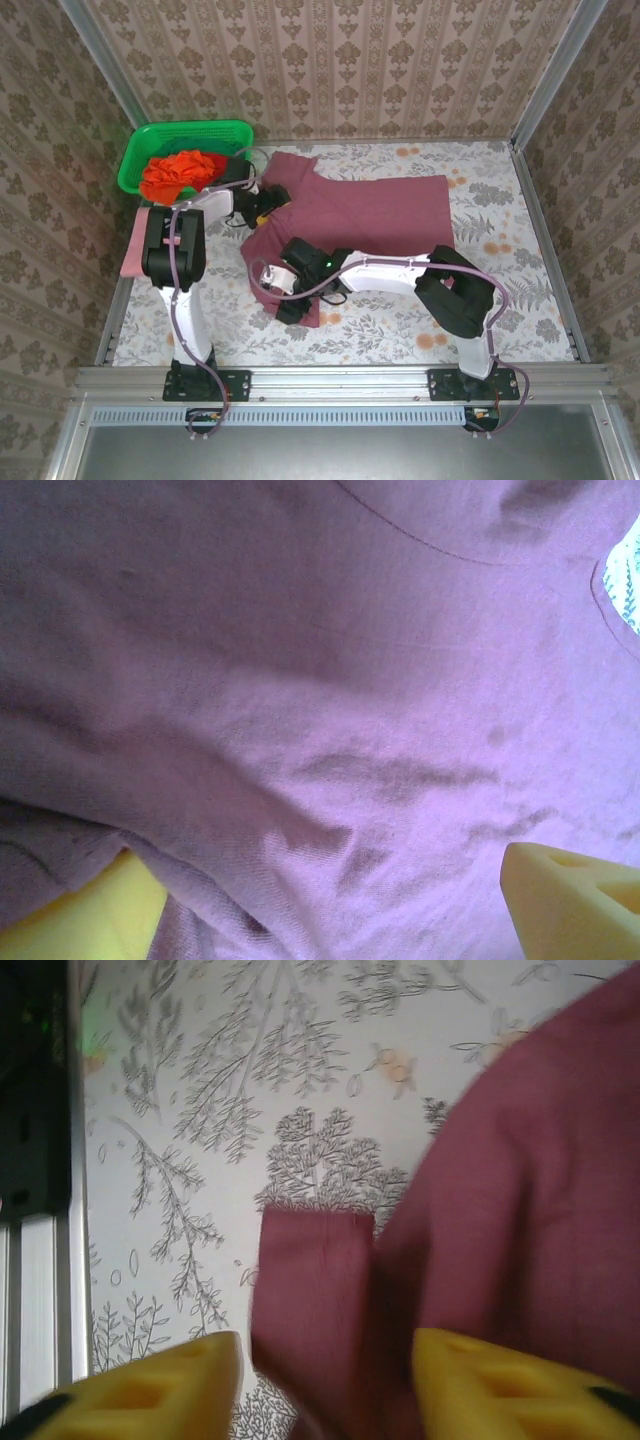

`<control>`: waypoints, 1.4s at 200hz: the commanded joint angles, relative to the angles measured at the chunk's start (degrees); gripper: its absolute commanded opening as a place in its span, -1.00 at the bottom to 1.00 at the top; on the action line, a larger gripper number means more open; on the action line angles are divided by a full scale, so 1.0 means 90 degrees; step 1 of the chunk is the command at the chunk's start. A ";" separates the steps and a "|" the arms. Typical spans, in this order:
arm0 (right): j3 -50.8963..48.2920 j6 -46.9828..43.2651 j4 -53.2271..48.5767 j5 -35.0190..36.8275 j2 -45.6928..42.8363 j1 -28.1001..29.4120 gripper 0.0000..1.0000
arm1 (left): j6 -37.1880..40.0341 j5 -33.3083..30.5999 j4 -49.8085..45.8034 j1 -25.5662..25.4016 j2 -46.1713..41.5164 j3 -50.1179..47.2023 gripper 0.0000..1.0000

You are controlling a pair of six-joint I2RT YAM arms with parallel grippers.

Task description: Fold and stack the t-shirts

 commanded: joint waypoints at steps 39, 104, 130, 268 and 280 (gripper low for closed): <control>-0.1783 0.1497 0.1828 0.0163 -0.2017 -0.1017 0.78 | 0.0372 -0.0457 -0.0737 -0.0190 -0.1680 -0.0654 0.99; -0.2701 0.3614 0.2102 0.1808 -0.2267 -0.3491 0.67 | -0.0066 -0.2664 -0.1169 -0.1095 -0.4383 -0.2504 1.00; -0.1884 0.4033 0.1475 0.1907 -0.1395 -0.4267 0.55 | -0.0620 -0.3266 -0.0930 -0.1323 -0.5377 -0.3807 0.99; -0.0323 0.5143 0.1138 0.0668 0.0452 -0.5879 0.39 | -0.2070 -0.1771 -0.0159 -0.1379 -0.6149 -0.5820 0.77; -0.0428 0.5103 0.1254 0.0581 0.0215 -0.5875 0.40 | -0.2256 -0.1885 -0.0313 -0.1536 -0.6244 -0.5868 0.73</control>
